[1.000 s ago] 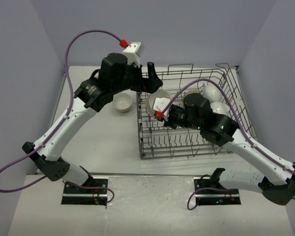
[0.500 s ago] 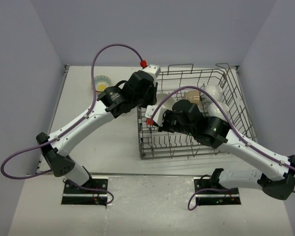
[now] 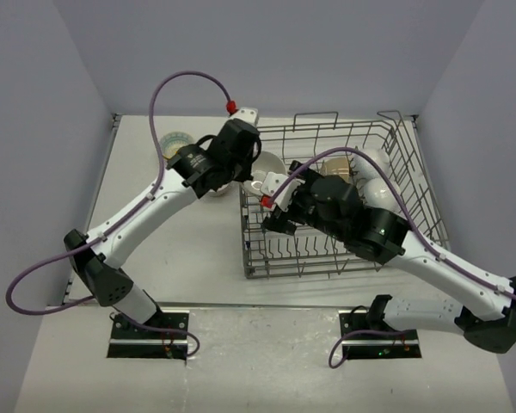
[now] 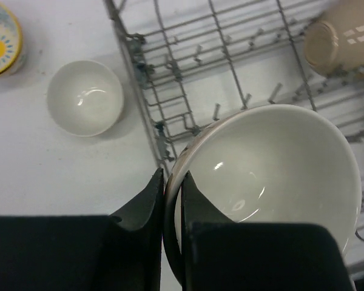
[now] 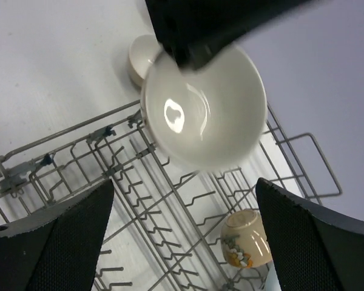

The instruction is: Unload the bowls from the dish rack

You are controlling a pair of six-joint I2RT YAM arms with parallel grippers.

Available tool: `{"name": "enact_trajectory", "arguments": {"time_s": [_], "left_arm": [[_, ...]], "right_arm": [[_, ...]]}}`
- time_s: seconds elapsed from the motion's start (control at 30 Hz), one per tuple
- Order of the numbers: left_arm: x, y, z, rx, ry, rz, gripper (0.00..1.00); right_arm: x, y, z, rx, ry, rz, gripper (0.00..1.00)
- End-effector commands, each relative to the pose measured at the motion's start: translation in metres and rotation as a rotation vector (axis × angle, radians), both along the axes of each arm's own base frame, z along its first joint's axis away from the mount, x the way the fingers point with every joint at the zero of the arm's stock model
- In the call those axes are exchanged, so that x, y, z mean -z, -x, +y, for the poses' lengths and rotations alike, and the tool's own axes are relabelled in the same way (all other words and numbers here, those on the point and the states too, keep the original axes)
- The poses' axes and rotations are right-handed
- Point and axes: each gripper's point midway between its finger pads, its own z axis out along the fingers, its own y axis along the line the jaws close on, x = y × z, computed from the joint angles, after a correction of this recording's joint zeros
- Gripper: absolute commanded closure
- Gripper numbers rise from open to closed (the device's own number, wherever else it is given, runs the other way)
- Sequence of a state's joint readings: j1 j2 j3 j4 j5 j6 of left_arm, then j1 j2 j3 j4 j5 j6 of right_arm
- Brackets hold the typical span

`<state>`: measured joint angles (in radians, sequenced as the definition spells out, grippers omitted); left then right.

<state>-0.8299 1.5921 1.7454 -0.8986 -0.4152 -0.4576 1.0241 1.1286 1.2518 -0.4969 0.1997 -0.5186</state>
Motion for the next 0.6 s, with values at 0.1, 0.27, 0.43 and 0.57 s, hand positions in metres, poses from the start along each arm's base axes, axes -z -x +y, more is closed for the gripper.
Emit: {"name": "enact_trajectory", "arguments": {"time_s": [0.1,0.27,0.43,0.57], "left_arm": [[-0.066,-0.065,0.136,-0.419,0.247,-0.222,1.0],[-0.023,-0.116,0.184,-0.531,0.381,-0.152,1.0],[0.036,-0.154,0.173,-0.513,0.399,-0.012,1.0],[0.062,-0.159,0.166,-0.491,0.422,0.024,1.0]], "right_arm": [[-0.048,-0.003,-0.048,0.249,-0.31,-0.041,0.01],[-0.066,0.014,-0.083,0.338,-0.546,0.012,0.01],[-0.075,0.035,-0.103,0.315,-0.68,0.045,0.01],[-0.075,0.047,-0.115,0.29,-0.727,0.051,0.01]]}}
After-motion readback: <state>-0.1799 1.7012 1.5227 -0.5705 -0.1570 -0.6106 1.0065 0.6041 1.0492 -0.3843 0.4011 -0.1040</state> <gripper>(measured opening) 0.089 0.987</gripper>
